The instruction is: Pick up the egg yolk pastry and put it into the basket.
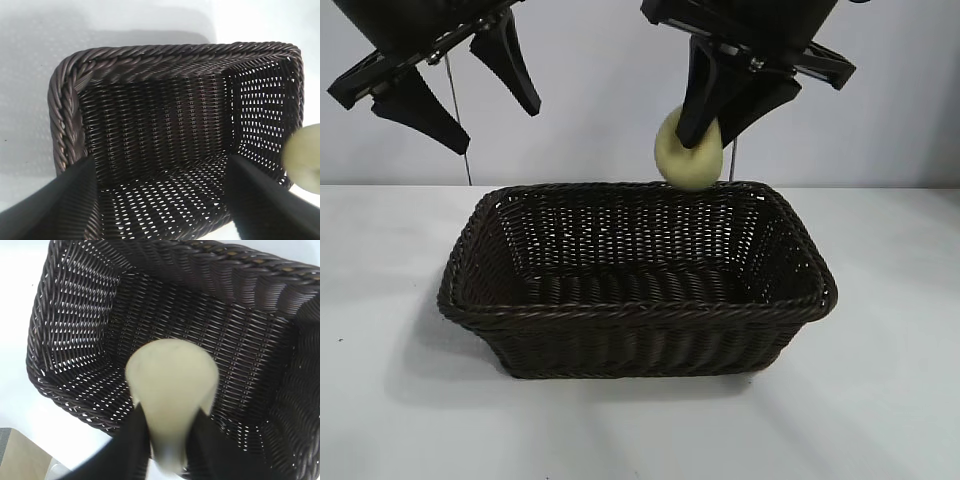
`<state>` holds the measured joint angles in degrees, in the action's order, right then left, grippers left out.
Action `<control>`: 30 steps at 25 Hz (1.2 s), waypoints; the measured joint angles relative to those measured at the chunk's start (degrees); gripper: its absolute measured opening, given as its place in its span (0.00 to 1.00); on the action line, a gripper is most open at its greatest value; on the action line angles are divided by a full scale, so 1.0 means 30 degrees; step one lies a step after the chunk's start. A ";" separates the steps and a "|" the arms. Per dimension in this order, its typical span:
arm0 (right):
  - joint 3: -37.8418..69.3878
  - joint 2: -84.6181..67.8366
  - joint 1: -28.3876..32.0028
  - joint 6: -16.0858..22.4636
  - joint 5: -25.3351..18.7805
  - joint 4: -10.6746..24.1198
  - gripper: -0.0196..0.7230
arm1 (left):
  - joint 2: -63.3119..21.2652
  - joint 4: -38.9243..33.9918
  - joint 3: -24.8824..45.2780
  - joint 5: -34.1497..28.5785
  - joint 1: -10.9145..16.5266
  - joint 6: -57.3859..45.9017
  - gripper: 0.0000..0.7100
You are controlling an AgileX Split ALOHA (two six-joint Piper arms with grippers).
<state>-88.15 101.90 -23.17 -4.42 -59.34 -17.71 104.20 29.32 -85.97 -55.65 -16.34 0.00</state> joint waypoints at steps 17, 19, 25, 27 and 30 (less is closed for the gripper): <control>0.0000 0.0000 0.1682 0.0038 -0.0572 -0.0175 0.81 | 0.0000 0.0000 0.0000 0.0000 0.0000 0.0000 0.74; 0.0000 0.0000 0.2577 0.0038 -0.0565 -0.0175 0.81 | 0.0000 0.0000 0.0000 0.0000 0.0000 0.0000 0.74; 0.0000 0.0000 0.4532 0.0038 -0.0565 -0.0157 0.81 | 0.0000 0.0000 0.0000 0.0018 0.0000 0.0000 0.74; 0.0000 0.0000 0.4813 0.0038 -0.0565 -0.0157 0.81 | 0.0000 0.0000 0.0000 0.0018 0.0000 0.0000 0.74; 0.0000 0.0000 0.4872 0.0038 -0.0565 -0.0157 0.81 | 0.0000 0.0000 0.0000 0.0018 0.0000 0.0000 0.74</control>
<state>-88.15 101.90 -8.55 -4.31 -61.03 -18.18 104.20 29.32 -85.97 -55.60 -16.34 0.00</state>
